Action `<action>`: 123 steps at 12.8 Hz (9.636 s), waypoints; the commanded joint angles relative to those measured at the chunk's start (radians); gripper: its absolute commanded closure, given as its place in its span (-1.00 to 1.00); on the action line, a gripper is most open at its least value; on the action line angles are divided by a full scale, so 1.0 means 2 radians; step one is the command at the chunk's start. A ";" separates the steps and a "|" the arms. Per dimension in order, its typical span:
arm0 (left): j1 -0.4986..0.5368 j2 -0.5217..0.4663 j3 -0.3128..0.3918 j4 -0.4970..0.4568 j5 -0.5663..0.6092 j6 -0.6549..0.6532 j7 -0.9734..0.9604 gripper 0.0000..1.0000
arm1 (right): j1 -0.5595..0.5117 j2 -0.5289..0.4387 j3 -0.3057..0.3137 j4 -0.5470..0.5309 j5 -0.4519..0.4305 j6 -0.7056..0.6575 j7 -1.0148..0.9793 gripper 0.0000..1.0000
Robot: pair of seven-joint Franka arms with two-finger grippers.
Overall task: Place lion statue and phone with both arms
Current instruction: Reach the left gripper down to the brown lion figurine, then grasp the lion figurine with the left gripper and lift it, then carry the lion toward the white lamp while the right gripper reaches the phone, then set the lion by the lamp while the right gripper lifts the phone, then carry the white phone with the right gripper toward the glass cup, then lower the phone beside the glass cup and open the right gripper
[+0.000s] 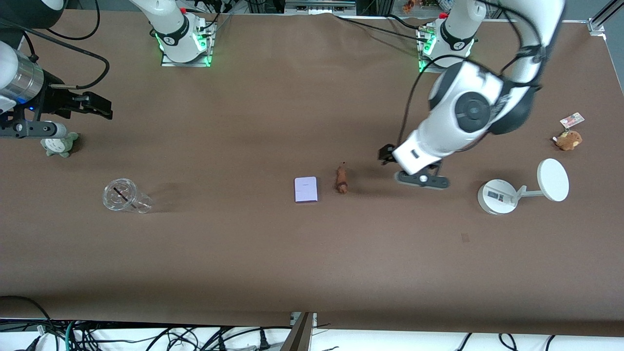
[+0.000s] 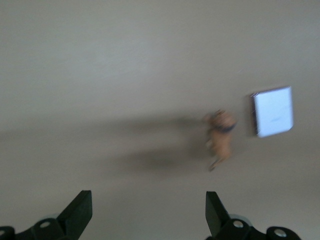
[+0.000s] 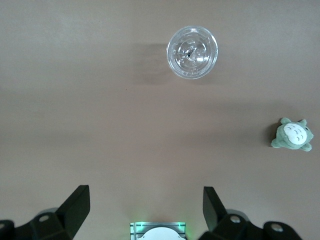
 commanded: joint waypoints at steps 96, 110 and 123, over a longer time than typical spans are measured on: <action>0.088 -0.188 0.130 0.064 0.081 -0.257 0.143 -1.00 | 0.232 0.160 -0.129 0.078 0.039 0.101 0.029 1.00; 0.087 -0.178 0.115 0.081 0.051 -0.262 0.138 -1.00 | 0.202 0.235 -0.192 -0.073 0.129 0.369 -0.111 1.00; 0.089 -0.176 0.115 0.081 0.050 -0.262 0.142 -1.00 | 0.195 0.321 -0.174 -0.080 0.163 0.493 -0.122 1.00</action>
